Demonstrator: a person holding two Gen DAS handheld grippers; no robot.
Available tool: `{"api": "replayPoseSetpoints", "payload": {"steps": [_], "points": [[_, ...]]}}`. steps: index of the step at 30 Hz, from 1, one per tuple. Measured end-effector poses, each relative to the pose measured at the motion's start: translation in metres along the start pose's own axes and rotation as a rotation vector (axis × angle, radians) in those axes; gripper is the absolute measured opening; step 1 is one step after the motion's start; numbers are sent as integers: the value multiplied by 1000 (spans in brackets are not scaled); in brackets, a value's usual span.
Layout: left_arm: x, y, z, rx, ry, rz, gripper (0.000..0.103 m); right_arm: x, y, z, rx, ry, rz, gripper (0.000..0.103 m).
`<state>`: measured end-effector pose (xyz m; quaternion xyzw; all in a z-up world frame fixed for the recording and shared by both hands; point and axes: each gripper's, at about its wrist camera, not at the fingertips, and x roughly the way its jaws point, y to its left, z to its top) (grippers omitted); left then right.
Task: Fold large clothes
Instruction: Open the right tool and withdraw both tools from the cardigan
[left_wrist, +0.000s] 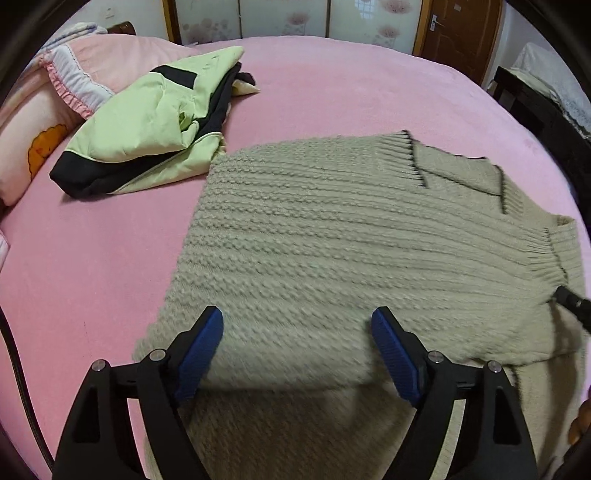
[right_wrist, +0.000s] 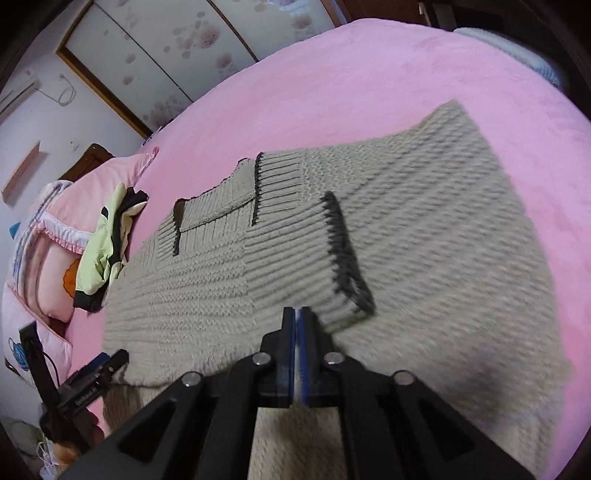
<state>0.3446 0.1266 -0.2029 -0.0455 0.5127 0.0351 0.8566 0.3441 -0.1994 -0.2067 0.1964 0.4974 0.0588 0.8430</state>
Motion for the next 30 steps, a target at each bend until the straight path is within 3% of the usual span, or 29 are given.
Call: {"api": "replayPoseSetpoints", "payload": {"steps": [10, 13, 18, 26, 30], "points": [[-102, -35, -19, 70, -109, -87, 86, -67, 27, -42, -75, -20, 36, 4], [-136, -45, -27, 96, -151, -99, 92, -93, 34, -51, -87, -39, 56, 4], [-189, -60, -40, 143, -193, -123, 92, -141, 49, -63, -134, -100, 9, 4], [-268, -68, -73, 183, -287, -142, 93, -215, 62, -88, -165, -194, 20, 4], [-303, -66, -95, 192, -340, -147, 98, -253, 69, -109, -196, -251, 22, 4]]}}
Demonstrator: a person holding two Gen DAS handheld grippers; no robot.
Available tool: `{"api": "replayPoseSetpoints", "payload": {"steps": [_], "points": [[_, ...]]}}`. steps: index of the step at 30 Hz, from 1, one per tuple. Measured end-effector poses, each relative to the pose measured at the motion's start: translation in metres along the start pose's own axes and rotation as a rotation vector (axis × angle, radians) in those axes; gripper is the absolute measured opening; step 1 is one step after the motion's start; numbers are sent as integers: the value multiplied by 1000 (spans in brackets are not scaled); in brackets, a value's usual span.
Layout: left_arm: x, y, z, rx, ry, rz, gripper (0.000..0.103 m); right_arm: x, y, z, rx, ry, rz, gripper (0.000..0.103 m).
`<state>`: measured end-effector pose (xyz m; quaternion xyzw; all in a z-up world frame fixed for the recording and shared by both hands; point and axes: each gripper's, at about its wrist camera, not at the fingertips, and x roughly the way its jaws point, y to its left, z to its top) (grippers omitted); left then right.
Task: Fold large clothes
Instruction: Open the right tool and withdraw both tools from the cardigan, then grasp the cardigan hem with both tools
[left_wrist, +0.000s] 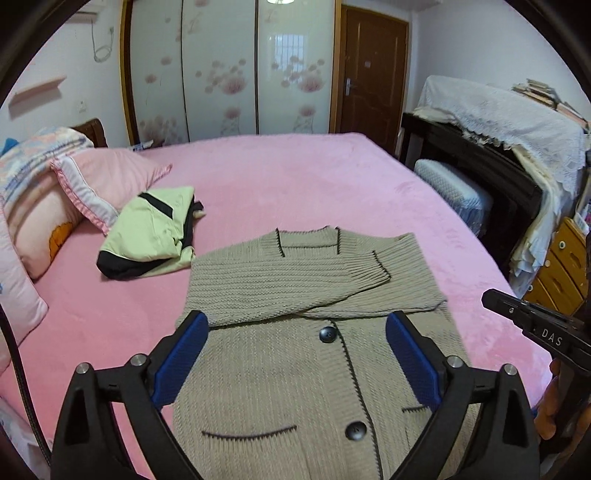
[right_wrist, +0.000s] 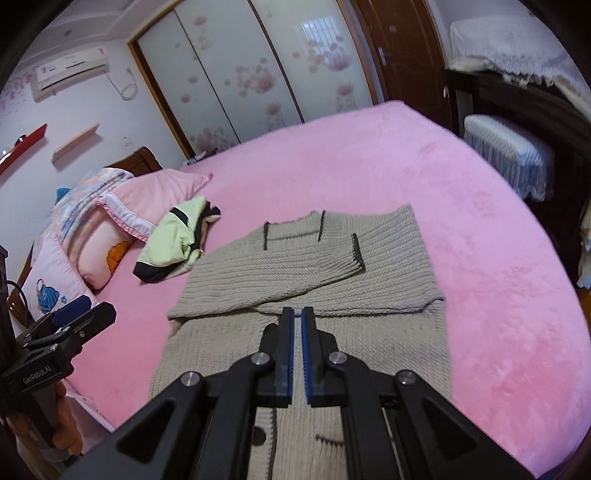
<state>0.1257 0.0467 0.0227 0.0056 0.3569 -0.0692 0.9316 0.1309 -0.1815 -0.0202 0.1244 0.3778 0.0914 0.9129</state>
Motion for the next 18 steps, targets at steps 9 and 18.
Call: {"api": "replayPoseSetpoints", "payload": {"steps": [9, 18], "points": [[-61, 0, -40, -19, -66, 1, 99, -60, 23, -36, -85, -65, 5, 4], [-78, 5, -93, 19, -3, 34, 99, -73, 29, -85, -153, -17, 23, 4]]}}
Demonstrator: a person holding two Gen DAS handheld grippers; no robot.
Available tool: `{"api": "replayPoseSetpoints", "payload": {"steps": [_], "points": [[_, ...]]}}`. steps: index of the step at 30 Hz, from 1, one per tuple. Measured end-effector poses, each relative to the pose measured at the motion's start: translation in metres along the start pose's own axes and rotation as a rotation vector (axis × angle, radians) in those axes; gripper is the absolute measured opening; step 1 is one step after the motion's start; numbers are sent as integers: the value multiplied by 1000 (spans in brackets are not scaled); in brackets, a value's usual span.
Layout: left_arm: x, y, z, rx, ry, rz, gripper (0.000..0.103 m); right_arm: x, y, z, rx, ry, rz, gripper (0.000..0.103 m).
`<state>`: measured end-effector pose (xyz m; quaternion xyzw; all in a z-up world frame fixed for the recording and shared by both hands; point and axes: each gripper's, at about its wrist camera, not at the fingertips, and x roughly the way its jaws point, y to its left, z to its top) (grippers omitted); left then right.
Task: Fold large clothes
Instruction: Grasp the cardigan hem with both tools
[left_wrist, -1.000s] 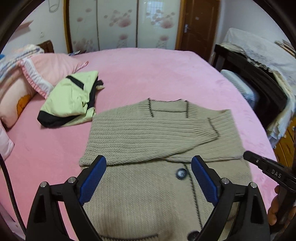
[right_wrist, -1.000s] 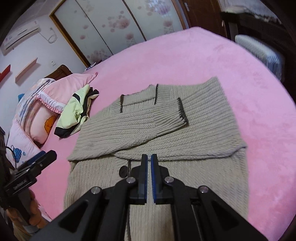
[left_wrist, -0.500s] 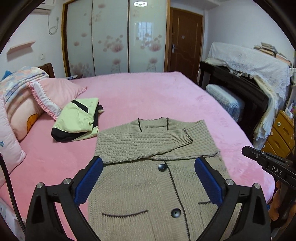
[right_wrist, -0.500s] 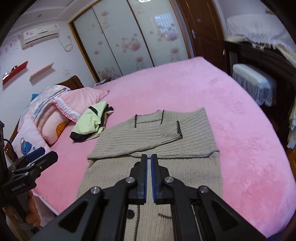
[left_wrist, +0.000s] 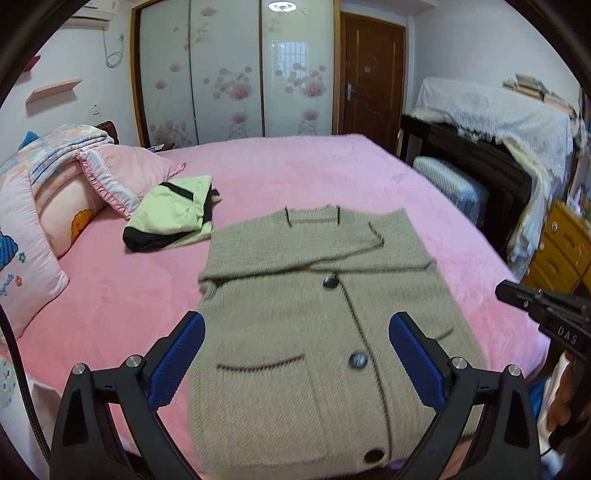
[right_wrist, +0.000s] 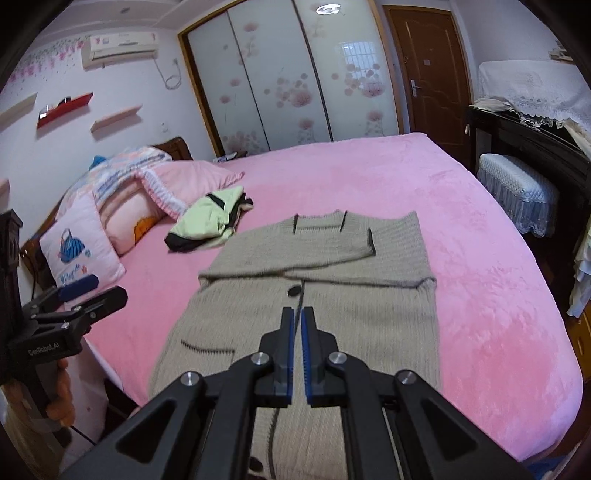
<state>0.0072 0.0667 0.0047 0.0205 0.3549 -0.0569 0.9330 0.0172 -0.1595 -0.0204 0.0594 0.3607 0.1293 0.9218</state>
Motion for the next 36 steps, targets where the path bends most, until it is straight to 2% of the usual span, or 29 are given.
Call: {"api": "replayPoseSetpoints", "payload": {"steps": [7, 14, 19, 20, 21, 23, 26, 30, 36], "points": [[6, 22, -53, 72, 88, 31, 99, 5, -15, -55, -18, 126, -24, 4], [43, 71, -119, 59, 176, 7, 99, 18, -57, -105, 19, 255, -63, 4], [73, 107, -160, -3, 257, 14, 99, 25, -94, -137, 97, 306, -71, 14], [79, 113, -167, -5, 274, 18, 99, 27, -101, -142, 119, 315, -74, 22], [83, 117, -172, -6, 282, 22, 99, 28, -107, -145, 135, 320, -72, 33], [90, 126, -182, -29, 293, 12, 99, 30, -120, -151, 158, 327, -74, 41], [102, 134, -193, -60, 319, 10, 98, 33, -136, -159, 193, 340, -76, 41], [122, 143, -204, -102, 375, -3, 86, 40, -147, -171, 221, 382, -76, 41], [130, 145, -209, -119, 371, -36, 86, 58, -150, -186, 215, 431, -69, 41]]}}
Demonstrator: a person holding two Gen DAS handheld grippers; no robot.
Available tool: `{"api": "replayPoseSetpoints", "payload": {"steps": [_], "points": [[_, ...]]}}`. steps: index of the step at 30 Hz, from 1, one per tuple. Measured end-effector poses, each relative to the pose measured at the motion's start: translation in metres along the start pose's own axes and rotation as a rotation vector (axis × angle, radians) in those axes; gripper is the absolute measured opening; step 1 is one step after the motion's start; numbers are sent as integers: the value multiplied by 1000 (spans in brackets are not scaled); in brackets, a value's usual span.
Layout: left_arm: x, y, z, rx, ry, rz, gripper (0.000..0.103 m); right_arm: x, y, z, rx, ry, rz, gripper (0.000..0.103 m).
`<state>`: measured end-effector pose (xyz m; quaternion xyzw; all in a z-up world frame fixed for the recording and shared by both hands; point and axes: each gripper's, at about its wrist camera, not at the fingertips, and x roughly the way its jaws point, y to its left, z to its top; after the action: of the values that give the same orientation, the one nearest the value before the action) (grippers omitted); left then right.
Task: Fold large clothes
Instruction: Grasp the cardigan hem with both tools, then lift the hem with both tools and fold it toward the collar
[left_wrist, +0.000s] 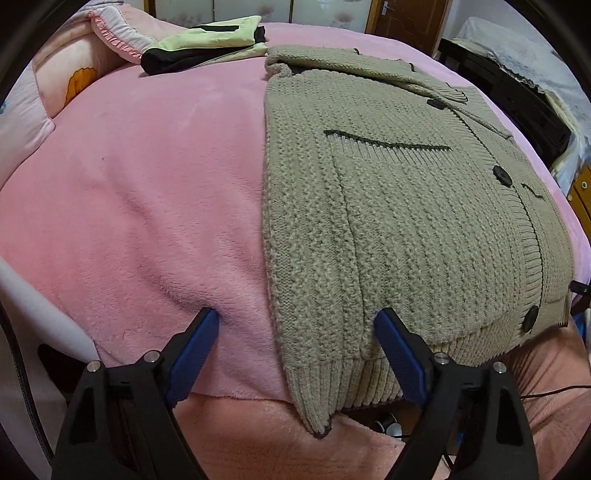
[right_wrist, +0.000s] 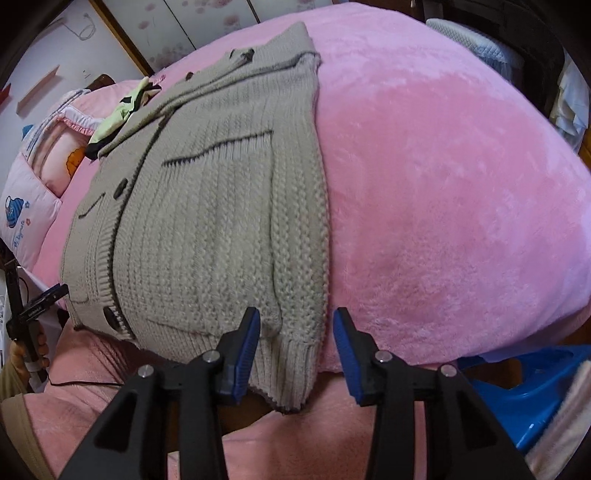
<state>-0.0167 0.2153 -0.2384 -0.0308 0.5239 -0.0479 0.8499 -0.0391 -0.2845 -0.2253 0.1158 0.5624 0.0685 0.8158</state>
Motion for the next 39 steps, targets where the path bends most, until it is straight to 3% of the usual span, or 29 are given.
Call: {"api": "replayPoseSetpoints", "payload": {"steps": [3, 7, 8, 9, 14, 17, 21, 27, 31, 35, 39], "points": [[2, 3, 0, -17, 11, -28, 82, 10, -1, -2, 5, 10, 20, 41], [6, 3, 3, -13, 22, -89, 58, 12, 1, -3, -5, -7, 40, 40], [7, 0, 3, -5, 25, -101, 54, 10, 2, -4, -18, -15, 48, 33], [7, -2, 3, 1, 28, -108, 50, 9, 4, -5, -32, -24, 56, 20], [10, -6, 4, -11, 40, -112, 49, 9, 8, -5, -44, -26, 56, 18], [15, -4, 4, -43, 72, -114, 59, 15, 2, -2, -4, -2, 81, 21], [20, -6, 4, -56, 85, -106, 59, 20, -4, 1, 29, 17, 102, 23], [22, -29, 12, -23, 122, -102, 18, 22, -3, 1, 17, 17, 106, 23], [22, -48, 16, 30, 127, -42, 12, 21, 0, 2, -22, 8, 99, 19], [11, -37, 25, -101, 142, -135, 10, 8, 13, 1, -91, -15, 78, 12], [-21, -31, 39, -194, 88, -236, 10, -31, 24, 10, -139, -96, 114, 10]]}}
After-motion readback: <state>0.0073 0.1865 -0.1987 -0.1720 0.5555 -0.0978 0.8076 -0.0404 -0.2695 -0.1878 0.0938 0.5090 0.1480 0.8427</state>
